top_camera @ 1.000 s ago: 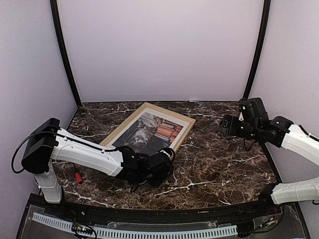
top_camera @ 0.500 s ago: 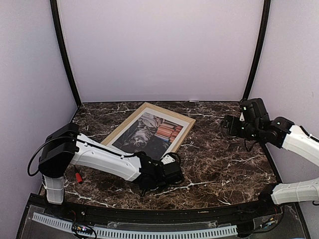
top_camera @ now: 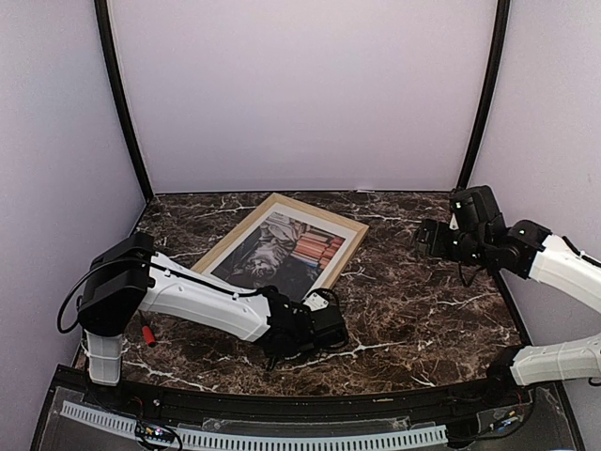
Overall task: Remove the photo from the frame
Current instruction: Pick up the photo frame from the center of the board.
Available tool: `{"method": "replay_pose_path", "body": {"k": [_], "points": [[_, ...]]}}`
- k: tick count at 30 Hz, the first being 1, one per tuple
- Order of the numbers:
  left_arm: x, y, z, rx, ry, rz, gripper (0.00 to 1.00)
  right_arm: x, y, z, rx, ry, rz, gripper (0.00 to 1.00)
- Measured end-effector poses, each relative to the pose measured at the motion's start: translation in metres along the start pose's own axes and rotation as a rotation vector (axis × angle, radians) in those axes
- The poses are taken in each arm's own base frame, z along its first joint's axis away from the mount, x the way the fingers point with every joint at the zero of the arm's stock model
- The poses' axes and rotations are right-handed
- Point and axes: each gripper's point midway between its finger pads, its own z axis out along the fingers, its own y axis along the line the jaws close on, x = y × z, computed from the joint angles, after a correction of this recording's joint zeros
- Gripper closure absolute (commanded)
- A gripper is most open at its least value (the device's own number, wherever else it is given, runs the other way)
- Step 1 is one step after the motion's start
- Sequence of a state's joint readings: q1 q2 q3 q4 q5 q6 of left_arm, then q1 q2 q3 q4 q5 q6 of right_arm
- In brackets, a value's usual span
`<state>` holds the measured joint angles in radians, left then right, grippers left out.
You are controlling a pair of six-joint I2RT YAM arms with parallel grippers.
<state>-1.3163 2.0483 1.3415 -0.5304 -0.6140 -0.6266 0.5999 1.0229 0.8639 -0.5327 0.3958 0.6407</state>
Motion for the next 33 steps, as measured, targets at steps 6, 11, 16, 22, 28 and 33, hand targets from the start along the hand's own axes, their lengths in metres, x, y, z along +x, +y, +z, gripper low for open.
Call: {"method": "replay_pose_path", "body": {"k": [6, 11, 16, 22, 28, 33], "points": [[-0.001, 0.0, 0.0, 0.001, -0.001, -0.004, 1.0, -0.001, 0.0, -0.001, -0.002, -0.003, 0.006, 0.01], [-0.002, -0.001, -0.002, -0.001, 0.004, -0.003, 1.0, -0.002, 0.0, -0.003, -0.01, -0.007, 0.016, 0.01], [-0.005, -0.003, -0.002, -0.004, 0.018, 0.0, 1.0, 0.003, 0.001, -0.002, -0.025, 0.004, 0.034, 0.01], [-0.009, -0.008, -0.005, 0.014, 0.033, -0.005, 1.0, 0.019, -0.003, 0.003, -0.025, 0.04, 0.05, 0.01], [-0.01, -0.011, -0.007, 0.032, 0.039, -0.007, 1.0, 0.026, 0.002, 0.004, -0.071, 0.05, 0.091, 0.01], [-0.014, -0.015, -0.01, 0.05, 0.036, -0.01, 1.0, 0.042, 0.011, 0.013, -0.143, 0.101, 0.139, 0.01]]}}
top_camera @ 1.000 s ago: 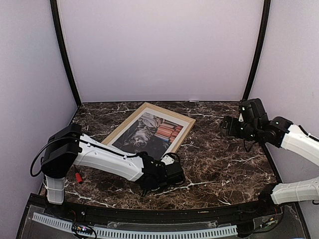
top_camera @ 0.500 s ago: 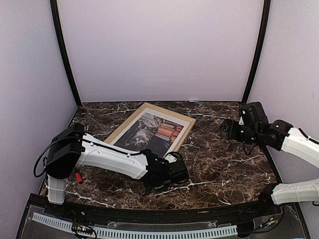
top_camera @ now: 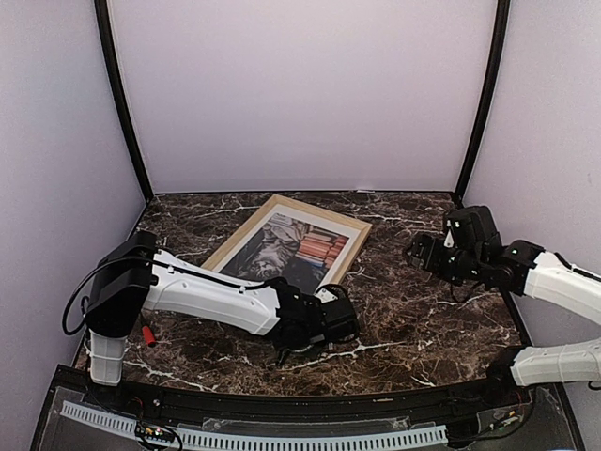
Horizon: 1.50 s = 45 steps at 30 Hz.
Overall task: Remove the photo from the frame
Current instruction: Pick up the photo frame from the center of the board, then pass from the left arm to the right
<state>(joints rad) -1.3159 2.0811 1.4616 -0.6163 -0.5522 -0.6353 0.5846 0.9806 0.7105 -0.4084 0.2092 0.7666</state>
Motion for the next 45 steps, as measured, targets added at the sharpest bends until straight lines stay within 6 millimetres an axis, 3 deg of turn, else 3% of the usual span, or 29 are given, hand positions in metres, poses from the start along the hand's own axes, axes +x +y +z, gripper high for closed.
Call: {"method": "replay_pose_path", "body": {"k": [17, 30, 45], "points": [[-0.026, -0.015, -0.017, 0.081, -0.039, -0.004, 1.0, 0.039, 0.037, 0.047, -0.289, 0.172, 0.26, 0.01], [-0.043, -0.023, -0.036, 0.146, -0.072, 0.0, 1.0, 0.044, 0.059, 0.069, -0.419, 0.221, 0.368, 0.07], [-0.065, -0.039, -0.053, 0.241, -0.101, -0.021, 1.0, 0.043, 0.04, 0.094, -0.457, 0.22, 0.5, 0.18]]}}
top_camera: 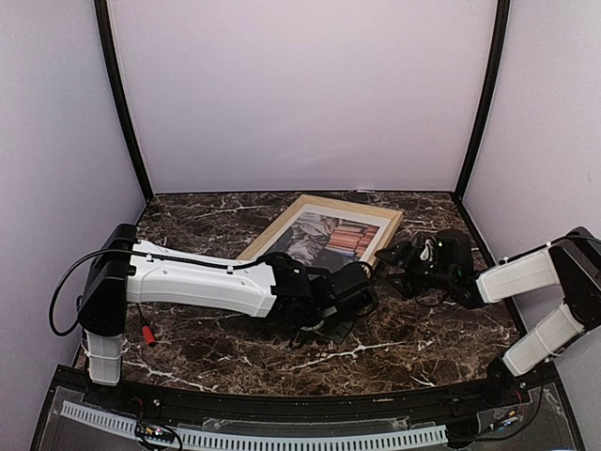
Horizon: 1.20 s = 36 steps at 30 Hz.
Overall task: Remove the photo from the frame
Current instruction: Pass from the left arm to the right
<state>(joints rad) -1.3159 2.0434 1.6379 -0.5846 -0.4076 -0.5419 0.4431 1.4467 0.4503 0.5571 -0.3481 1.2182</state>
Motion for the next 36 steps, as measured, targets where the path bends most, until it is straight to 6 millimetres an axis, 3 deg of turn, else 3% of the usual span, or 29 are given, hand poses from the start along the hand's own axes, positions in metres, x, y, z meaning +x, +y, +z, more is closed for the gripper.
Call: {"method": "replay_pose_path", "body": {"k": [11, 19, 26, 36], "points": [[-0.005, -0.009, -0.003, 0.045, -0.007, -0.007, 1.0, -0.014, 0.005, 0.018, -0.137, 0.006, 0.114, 0.31], [-0.012, -0.013, -0.01, 0.08, -0.021, -0.017, 1.0, -0.014, 0.0, 0.029, -0.206, 0.042, 0.194, 0.37], [-0.013, -0.018, -0.012, 0.107, -0.018, -0.019, 1.0, -0.018, 0.015, 0.033, -0.266, 0.056, 0.189, 0.43], [-0.016, -0.019, -0.016, 0.126, -0.025, -0.024, 1.0, -0.022, 0.018, 0.034, -0.281, 0.054, 0.176, 0.62]]}}
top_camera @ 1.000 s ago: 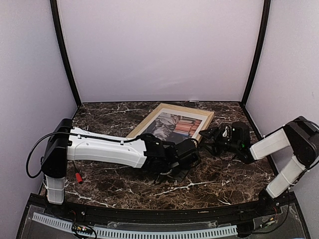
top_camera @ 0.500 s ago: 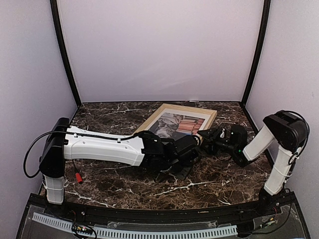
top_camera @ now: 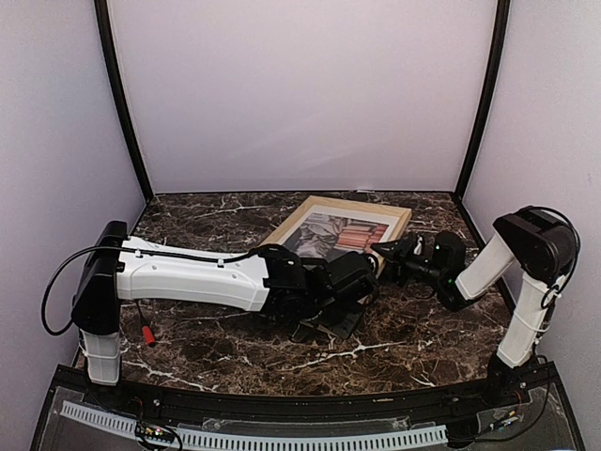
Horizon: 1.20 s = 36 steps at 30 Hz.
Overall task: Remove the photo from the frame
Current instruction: Pass from the left arm to the right
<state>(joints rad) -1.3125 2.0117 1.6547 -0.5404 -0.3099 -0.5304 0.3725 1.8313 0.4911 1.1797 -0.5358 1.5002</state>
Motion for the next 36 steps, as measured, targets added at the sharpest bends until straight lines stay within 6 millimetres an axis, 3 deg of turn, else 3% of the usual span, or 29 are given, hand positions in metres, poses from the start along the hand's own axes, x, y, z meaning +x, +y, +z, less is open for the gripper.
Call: {"method": "replay_pose_path", "body": {"k": [8, 10, 13, 18, 25, 29, 31, 36], "points": [[-0.006, -0.007, -0.002, 0.033, -0.015, -0.008, 1.0, -0.001, -0.012, -0.001, 0.046, -0.003, -0.032, 0.85], [-0.012, -0.013, -0.006, 0.059, -0.034, -0.009, 0.95, -0.001, -0.015, -0.001, 0.059, -0.004, -0.043, 0.92], [-0.022, -0.018, -0.017, 0.087, -0.064, -0.016, 0.75, -0.001, -0.015, -0.002, 0.072, -0.005, -0.051, 0.99], [-0.034, -0.021, -0.03, 0.113, -0.098, -0.026, 0.54, -0.001, -0.009, -0.004, 0.087, -0.006, -0.059, 1.0], [-0.041, -0.016, -0.043, 0.101, -0.122, -0.03, 0.36, -0.001, 0.0, -0.008, 0.12, -0.007, -0.072, 1.0], [-0.049, -0.003, -0.062, 0.063, -0.157, -0.031, 0.25, -0.002, 0.009, -0.011, 0.146, -0.007, -0.083, 1.0], [-0.052, 0.005, -0.074, 0.042, -0.18, -0.035, 0.13, -0.003, 0.013, -0.013, 0.165, -0.008, -0.09, 1.0], [-0.048, 0.039, -0.102, -0.022, -0.218, -0.059, 0.07, -0.008, 0.032, -0.022, 0.219, -0.022, -0.124, 1.0]]}}
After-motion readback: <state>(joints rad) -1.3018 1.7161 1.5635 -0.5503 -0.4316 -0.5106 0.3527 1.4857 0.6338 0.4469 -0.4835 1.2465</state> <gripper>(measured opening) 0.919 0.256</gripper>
